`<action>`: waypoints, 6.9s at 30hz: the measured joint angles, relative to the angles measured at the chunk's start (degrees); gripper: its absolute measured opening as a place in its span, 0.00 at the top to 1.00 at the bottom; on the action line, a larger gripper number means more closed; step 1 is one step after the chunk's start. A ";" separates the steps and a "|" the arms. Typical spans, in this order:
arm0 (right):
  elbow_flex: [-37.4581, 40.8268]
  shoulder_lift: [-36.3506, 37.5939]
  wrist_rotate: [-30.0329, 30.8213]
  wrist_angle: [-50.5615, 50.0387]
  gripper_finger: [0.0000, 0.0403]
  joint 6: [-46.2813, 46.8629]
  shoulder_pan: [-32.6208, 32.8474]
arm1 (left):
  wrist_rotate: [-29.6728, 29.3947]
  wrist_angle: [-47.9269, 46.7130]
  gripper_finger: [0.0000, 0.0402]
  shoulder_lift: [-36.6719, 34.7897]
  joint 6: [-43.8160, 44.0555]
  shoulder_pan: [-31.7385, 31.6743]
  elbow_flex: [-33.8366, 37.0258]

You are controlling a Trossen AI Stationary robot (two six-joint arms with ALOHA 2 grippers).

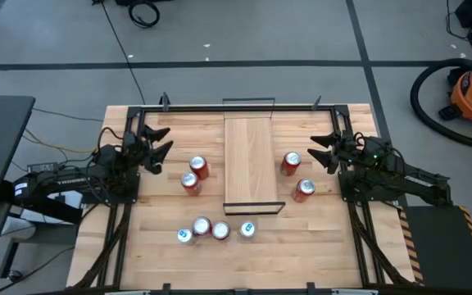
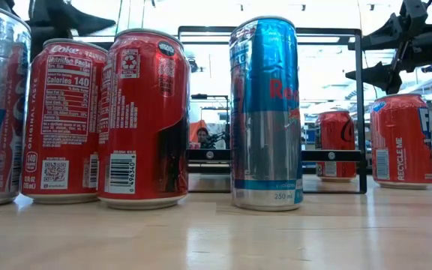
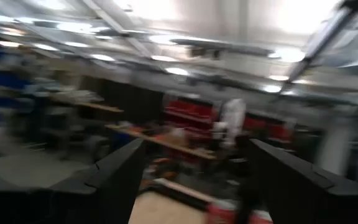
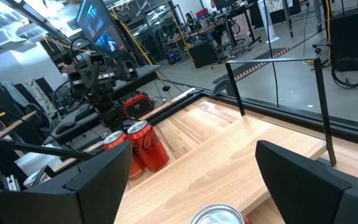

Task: Place canned beverage on shelf
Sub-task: Put the top left red black soda can on the shelf

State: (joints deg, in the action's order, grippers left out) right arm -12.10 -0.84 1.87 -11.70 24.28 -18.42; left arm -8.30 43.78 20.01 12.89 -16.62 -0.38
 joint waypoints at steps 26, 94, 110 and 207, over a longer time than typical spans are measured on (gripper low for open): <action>-0.02 -0.33 10.32 10.99 0.13 -0.10 -0.02 | -4.55 7.08 0.27 2.49 22.32 0.09 0.02; -29.16 -44.52 4.38 -11.52 0.13 -12.16 0.92 | 14.24 -93.78 0.09 54.72 5.23 0.85 -70.20; -29.16 -44.52 5.89 -11.69 0.13 -15.72 3.72 | 7.10 -99.97 0.08 65.64 -2.47 3.18 -72.70; -39.28 -51.55 8.07 -18.34 0.13 -15.42 -0.57 | 4.60 -115.20 0.23 103.99 5.46 -11.01 -124.65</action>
State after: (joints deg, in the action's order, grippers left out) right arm -51.37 -52.39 9.93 -30.05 8.86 -18.98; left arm -3.70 -71.43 124.00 18.35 -27.64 -125.03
